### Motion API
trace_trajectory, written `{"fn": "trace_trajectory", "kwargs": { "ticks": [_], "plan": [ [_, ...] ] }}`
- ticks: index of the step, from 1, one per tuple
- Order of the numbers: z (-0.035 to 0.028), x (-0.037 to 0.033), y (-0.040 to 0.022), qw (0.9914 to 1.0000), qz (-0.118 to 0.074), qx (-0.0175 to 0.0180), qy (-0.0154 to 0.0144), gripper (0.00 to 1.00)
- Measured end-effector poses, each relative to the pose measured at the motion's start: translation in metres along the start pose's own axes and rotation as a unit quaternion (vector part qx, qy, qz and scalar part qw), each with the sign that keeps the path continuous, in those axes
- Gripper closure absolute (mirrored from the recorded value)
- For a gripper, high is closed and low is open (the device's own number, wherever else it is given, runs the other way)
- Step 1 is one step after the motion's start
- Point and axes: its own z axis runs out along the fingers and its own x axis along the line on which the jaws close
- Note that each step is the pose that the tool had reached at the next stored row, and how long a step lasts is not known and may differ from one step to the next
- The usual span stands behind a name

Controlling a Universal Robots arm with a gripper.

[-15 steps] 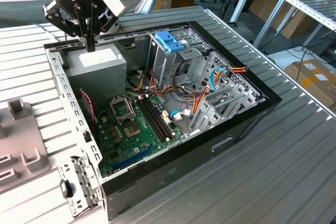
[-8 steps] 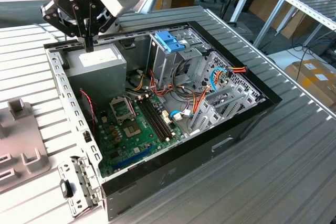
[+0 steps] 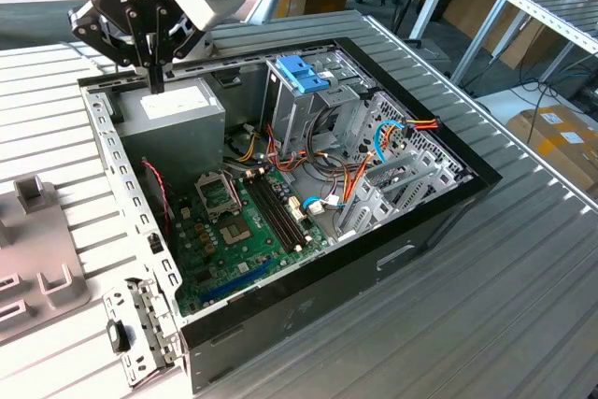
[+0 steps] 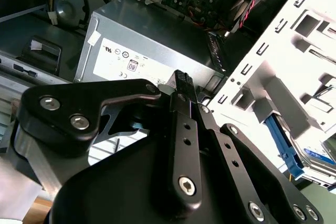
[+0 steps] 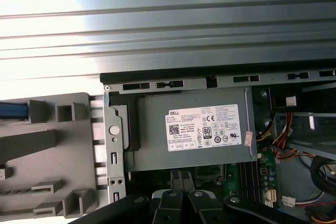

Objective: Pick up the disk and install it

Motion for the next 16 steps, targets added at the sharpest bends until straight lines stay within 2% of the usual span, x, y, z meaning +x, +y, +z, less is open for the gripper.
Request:
{"fn": "trace_trajectory", "kwargs": {
  "ticks": [16],
  "plan": [
    [-0.0002,0.0061,-0.0004,1.00000,0.000,0.0000,0.0000,0.89]
  ]
}}
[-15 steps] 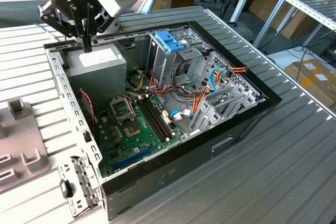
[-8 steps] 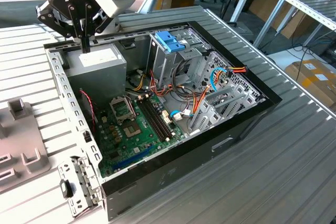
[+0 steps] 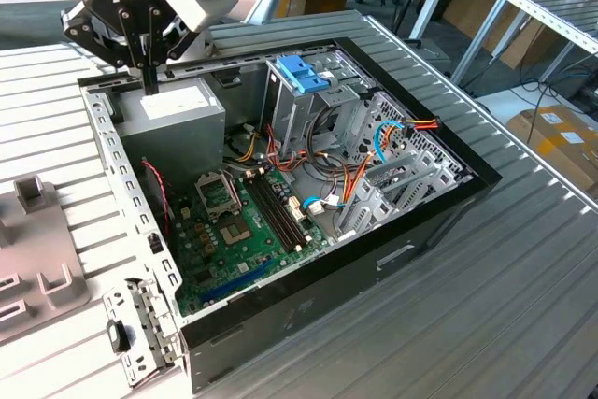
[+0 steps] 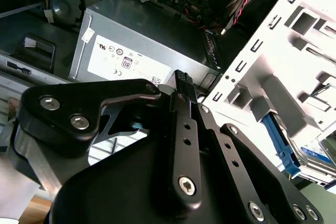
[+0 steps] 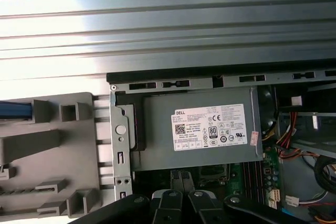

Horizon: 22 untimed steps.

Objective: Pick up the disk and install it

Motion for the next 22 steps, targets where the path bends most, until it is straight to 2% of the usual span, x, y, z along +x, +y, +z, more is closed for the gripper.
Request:
{"fn": "trace_trajectory", "kwargs": {
  "ticks": [22],
  "plan": [
    [-0.0002,0.0083,-0.0006,1.00000,0.000,0.0000,0.0000,0.89]
  ]
}}
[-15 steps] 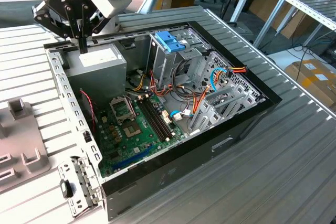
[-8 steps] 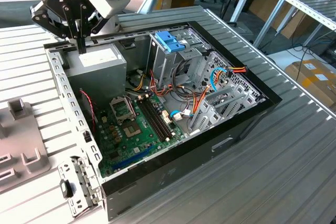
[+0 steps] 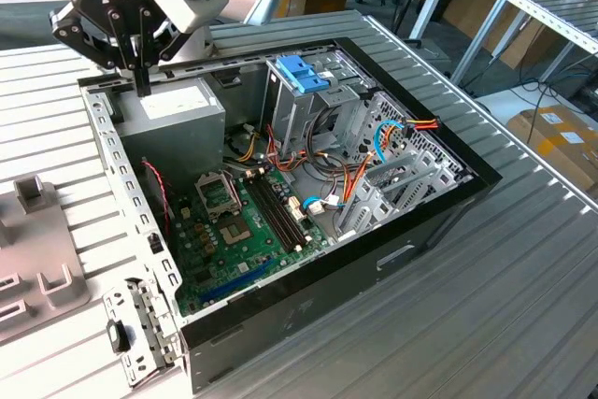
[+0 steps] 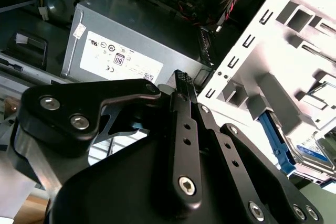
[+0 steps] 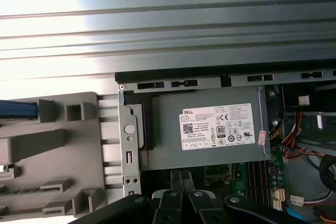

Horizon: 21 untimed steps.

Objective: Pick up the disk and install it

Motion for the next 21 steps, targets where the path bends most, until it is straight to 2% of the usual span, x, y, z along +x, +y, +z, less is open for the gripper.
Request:
{"fn": "trace_trajectory", "kwargs": {
  "ticks": [21],
  "plan": [
    [-0.0002,0.0091,-0.0007,1.00000,0.000,0.0000,0.0000,0.89]
  ]
}}
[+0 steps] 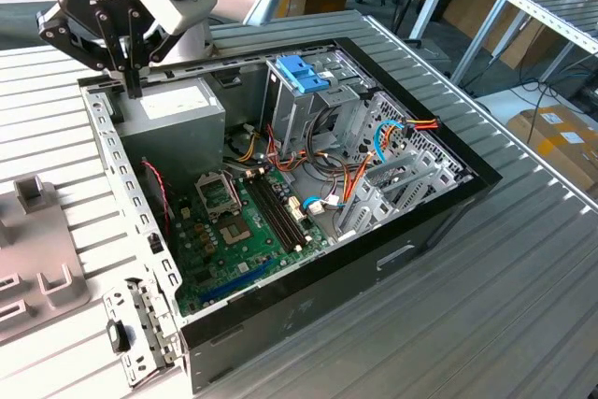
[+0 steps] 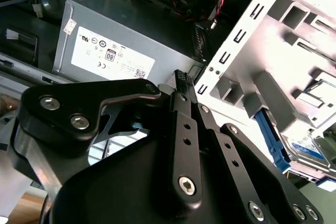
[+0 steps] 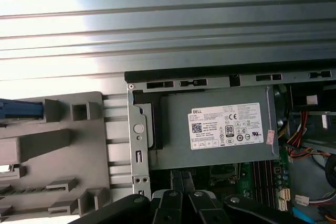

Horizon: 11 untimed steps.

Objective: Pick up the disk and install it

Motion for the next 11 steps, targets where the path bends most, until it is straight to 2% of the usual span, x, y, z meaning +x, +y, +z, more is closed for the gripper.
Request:
{"fn": "trace_trajectory", "kwargs": {
  "ticks": [11],
  "plan": [
    [-0.0001,0.0046,-0.0003,1.00000,0.000,0.0000,0.0000,0.89]
  ]
}}
